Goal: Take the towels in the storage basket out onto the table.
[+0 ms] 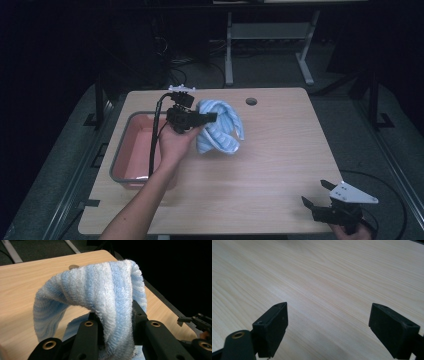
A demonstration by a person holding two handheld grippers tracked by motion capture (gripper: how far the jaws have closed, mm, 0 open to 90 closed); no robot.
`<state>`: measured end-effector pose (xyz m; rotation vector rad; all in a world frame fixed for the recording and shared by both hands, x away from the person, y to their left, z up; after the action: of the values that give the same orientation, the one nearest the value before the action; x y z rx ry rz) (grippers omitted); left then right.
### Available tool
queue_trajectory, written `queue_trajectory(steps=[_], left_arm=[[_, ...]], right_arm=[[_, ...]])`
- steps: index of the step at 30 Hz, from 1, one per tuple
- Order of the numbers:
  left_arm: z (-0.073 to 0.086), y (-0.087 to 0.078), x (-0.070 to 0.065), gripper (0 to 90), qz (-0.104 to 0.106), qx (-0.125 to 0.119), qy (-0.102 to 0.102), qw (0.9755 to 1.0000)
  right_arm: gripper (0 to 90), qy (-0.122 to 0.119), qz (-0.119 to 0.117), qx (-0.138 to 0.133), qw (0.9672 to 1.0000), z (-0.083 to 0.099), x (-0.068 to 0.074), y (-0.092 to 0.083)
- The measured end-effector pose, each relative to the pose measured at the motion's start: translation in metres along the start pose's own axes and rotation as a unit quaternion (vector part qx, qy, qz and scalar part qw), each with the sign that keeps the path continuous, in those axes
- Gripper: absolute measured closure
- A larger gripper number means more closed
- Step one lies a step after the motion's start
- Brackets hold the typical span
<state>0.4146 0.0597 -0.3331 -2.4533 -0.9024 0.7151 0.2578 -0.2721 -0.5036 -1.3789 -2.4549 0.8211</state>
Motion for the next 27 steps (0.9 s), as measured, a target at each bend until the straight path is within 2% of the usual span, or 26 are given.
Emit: queue_trajectory(steps=[2,7,17,27], left_arm=[[0.001,0.010,-0.006,72.4,0.006,0.008,0.004,0.9999],[0.002,0.025,-0.013,72.4,0.014,0.015,0.008,0.9998],[0.010,0.058,-0.027,72.4,0.034,0.032,0.004,0.9989],[0.011,0.075,-0.033,72.2,0.042,0.038,0.003,0.9984]], right_arm=[[15.1,0.005,0.001,0.000,1.0000,0.001,-0.002,-0.001],[15.1,0.009,0.000,-0.001,1.0000,0.001,-0.003,-0.002],[15.1,0.004,0.000,-0.005,1.0000,0.000,-0.002,-0.001],[15.2,0.012,-0.003,-0.003,0.9999,-0.001,-0.002,0.000]])
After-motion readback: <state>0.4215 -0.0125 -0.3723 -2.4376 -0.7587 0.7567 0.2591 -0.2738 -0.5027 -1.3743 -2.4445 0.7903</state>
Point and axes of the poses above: each handheld gripper's, and its own axes: y roughly forward along the jaws, z roughly out of its underside, x roughly to its left, the point moved 8 cm from there along y, roughly forward along the jaws
